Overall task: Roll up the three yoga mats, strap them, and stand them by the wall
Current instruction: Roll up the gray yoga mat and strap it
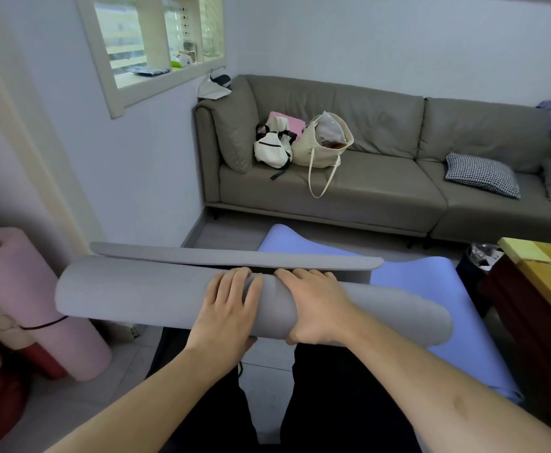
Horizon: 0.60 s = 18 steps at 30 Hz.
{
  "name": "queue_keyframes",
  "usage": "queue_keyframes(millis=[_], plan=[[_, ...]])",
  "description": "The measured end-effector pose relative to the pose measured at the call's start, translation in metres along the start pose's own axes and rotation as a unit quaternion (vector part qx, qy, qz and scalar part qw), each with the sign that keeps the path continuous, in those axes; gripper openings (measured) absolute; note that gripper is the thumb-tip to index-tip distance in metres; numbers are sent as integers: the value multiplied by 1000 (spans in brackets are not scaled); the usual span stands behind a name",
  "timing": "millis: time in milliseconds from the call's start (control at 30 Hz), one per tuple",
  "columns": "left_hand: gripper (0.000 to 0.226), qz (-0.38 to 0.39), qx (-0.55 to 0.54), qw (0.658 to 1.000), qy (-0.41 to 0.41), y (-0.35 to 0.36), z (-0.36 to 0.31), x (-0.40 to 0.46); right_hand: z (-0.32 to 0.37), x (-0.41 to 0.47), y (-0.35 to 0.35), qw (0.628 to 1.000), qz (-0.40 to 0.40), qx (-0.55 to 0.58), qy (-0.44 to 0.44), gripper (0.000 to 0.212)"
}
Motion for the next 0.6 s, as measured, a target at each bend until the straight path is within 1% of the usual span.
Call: queue_keyframes(millis=[100, 200, 300, 367, 467, 600], plan=[[108, 4, 17, 1000, 9, -1, -3, 3, 0, 0, 0, 1000, -4, 3, -2, 117], [111, 8, 25, 1000, 10, -1, 1, 9, 9, -7, -2, 998, -46, -27, -24, 115], [111, 16, 32, 999, 14, -2, 1, 13, 19, -24, 5, 993, -79, -92, -17, 129], [107, 19, 22, 999, 17, -4, 0, 15, 21, -29, 12, 989, -87, -118, -7, 133], [103, 8, 2, 1000, 14, -5, 1, 16, 15, -23, 14, 989, -96, -110, -17, 120], [112, -10, -10, 1000, 16, -5, -1, 12, 4, -14, 7, 995, -78, -56, -30, 111]])
Point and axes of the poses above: each hand's wrist, its own x-axis towards the middle knuckle, its own y-axis out of the palm, z = x × y, the point moved 5 cm from there along x, towards the middle knuckle, and after that the axes turned 8 degrees about -z, right-handed, at the moved point
